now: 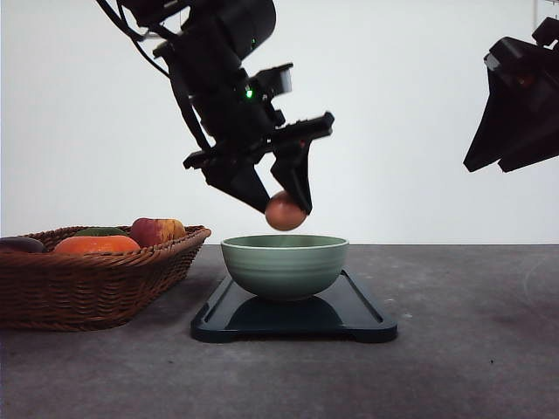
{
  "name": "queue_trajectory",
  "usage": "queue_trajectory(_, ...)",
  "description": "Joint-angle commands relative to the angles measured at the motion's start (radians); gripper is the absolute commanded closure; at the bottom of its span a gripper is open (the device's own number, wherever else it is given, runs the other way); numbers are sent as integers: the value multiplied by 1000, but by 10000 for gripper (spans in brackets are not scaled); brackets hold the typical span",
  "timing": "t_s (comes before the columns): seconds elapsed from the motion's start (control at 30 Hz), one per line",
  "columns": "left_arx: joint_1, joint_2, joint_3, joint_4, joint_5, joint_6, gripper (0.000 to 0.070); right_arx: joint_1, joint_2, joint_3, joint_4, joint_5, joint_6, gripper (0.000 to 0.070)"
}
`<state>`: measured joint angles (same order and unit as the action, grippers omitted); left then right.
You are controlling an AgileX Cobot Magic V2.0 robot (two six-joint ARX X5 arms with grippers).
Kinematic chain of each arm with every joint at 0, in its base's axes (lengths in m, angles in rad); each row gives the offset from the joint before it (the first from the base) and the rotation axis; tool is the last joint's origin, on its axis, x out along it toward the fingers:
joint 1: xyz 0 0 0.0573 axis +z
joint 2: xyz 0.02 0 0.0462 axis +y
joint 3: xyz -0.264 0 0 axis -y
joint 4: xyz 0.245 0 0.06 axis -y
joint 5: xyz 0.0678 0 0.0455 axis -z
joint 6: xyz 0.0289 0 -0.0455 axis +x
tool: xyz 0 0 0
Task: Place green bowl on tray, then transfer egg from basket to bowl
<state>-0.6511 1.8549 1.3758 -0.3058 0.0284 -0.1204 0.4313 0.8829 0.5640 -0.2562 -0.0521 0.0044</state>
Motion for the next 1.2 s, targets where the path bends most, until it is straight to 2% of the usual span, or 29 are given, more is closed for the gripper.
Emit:
queue_trajectory(0.0,-9,30,22,14,-4,-1,447,5,4,0,9,1,-5,424)
queue_trajectory(0.77,-9,96,22,15,-6,8,442,5,4,0,10,1,-5,424)
queue_trajectory(1.17,-10,111,22,24,-7,53,442,5,4,0,10,1,-5,424)
